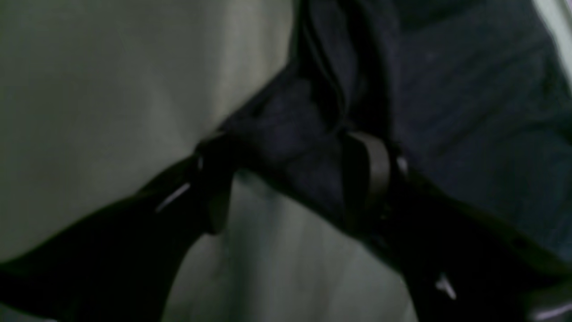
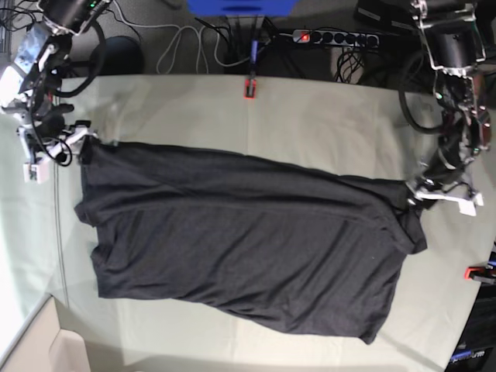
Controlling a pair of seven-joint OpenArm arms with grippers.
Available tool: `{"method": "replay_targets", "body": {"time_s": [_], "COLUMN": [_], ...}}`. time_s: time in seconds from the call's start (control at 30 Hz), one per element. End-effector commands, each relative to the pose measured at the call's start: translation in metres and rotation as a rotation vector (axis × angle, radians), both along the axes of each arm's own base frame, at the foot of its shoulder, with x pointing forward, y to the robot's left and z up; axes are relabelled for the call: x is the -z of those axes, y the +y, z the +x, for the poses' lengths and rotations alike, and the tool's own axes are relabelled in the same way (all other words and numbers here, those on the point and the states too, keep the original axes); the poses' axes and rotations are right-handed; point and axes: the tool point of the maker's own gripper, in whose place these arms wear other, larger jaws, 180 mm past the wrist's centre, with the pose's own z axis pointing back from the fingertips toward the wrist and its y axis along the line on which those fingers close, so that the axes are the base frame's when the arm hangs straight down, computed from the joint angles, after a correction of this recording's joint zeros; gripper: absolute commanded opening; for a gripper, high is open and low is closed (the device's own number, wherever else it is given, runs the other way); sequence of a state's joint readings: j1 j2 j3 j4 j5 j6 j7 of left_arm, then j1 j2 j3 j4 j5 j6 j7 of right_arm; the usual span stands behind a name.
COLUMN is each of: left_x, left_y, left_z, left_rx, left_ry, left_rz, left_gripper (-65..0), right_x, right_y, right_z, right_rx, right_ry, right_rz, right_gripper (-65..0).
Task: Layout the t-shirt on the table in an organized manner, then fold the t-shirt properly
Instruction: 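Release the t-shirt and pull both grippers back slightly, then grasp the t-shirt edge corners with both grippers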
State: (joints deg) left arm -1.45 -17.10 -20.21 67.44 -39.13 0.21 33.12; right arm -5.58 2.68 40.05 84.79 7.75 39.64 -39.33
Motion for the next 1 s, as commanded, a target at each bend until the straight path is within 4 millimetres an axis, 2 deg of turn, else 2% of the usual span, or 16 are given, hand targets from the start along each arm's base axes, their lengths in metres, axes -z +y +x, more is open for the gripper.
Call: {"method": "replay_targets", "body": {"time_s": [0.0, 0.13, 0.33, 0.53, 0.63, 0.7, 0.83, 0.97], "left_x": [-0.015, -0.013, -0.023, -0.044, -0.046, -0.048, -0.033, -0.023], "left_y": [0.002, -0.009, -0.007, -0.001, 0.005, -0.004, -0.016, -0.03], "left_z": [0.015, 0.018, 0.021, 0.023, 0.024, 0.033, 0.034, 0.042], "left_rx": [0.012, 0.044, 0.062, 0.138, 0.16, 0.178, 0.239, 0.277], "left_ry": [-0.057, -0.056, -0.061, -0.043, -0.023, -0.025, 0.039, 0.061], "left_rz": [0.024, 0.032, 0.044, 0.168, 0.276, 0.321, 0.431, 0.47], "left_gripper": [-28.2, -28.2, -28.3, -28.3, -28.3, -28.3, -28.2, -28.2], "right_x": [-0.015, -0.014, -0.01, -0.005, -0.004, -0.004, -0.004, -0.004], "right_y": [-0.004, -0.005, -0.006, -0.006, -0.005, -0.004, -0.004, -0.005], "right_z": [0.012, 0.01, 0.002, -0.007, -0.007, -0.007, -0.006, -0.007], "right_rx": [-0.004, -0.005, -0.006, -0.005, -0.005, -0.006, -0.008, -0.007], "right_ry": [-0.061, -0.053, -0.035, -0.018, -0.016, -0.016, -0.018, -0.015], "right_rz": [-0.011, -0.014, -0.017, -0.016, -0.013, -0.013, -0.012, -0.015], "right_gripper": [-29.2, -29.2, -29.2, -29.2, -29.2, -29.2, -29.2, -29.2]}}
